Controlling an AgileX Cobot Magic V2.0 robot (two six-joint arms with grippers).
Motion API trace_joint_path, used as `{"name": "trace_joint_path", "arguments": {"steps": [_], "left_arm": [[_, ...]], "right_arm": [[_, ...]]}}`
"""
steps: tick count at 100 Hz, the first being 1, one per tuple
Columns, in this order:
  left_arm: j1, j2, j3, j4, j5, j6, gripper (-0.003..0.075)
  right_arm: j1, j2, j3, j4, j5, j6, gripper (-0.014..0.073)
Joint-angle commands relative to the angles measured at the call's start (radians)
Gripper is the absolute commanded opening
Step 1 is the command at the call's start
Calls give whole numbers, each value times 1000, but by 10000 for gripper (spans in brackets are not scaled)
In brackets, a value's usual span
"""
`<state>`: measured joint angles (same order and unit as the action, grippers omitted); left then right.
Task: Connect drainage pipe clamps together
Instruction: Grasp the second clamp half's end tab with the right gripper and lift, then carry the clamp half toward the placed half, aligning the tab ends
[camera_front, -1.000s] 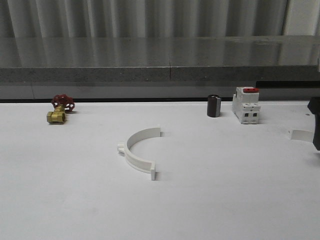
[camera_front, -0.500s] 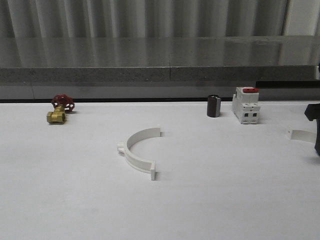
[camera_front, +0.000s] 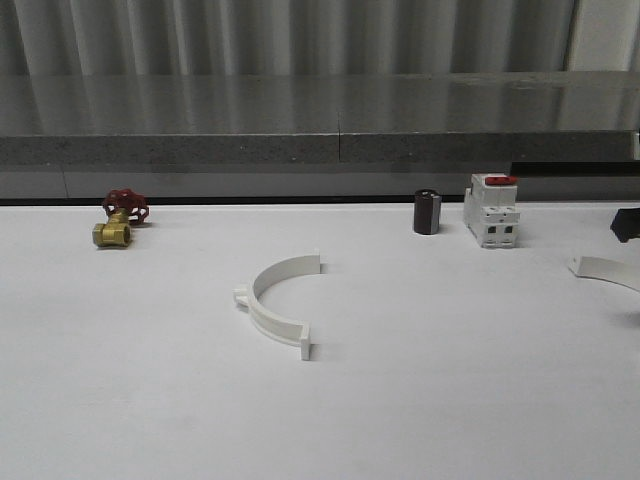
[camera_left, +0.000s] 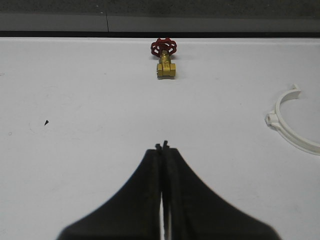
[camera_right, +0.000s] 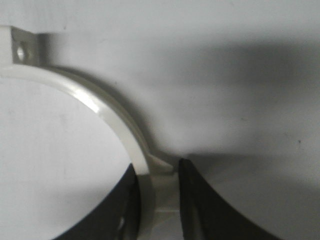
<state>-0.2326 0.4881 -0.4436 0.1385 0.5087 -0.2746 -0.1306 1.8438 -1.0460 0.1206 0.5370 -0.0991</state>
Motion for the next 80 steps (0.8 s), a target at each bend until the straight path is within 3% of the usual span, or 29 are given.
{"name": "trace_joint_path", "arguments": {"steps": [1, 23, 42, 62, 80], "left_arm": [[2, 2, -27, 6, -63, -1, -20], [2, 2, -27, 6, -63, -1, -20], [2, 2, -27, 6, -63, -1, -20], [2, 2, -27, 6, -63, -1, -20], [2, 2, -27, 6, -63, -1, -20]], "right_arm": [[-3, -31, -20, 12, -11, 2, 27], [6, -34, -36, 96, 48, 2, 27], [98, -54, -67, 104, 91, 71, 28], [251, -79, -98, 15, 107, 303, 28], [408, -74, -172, -170, 168, 568, 28]]}}
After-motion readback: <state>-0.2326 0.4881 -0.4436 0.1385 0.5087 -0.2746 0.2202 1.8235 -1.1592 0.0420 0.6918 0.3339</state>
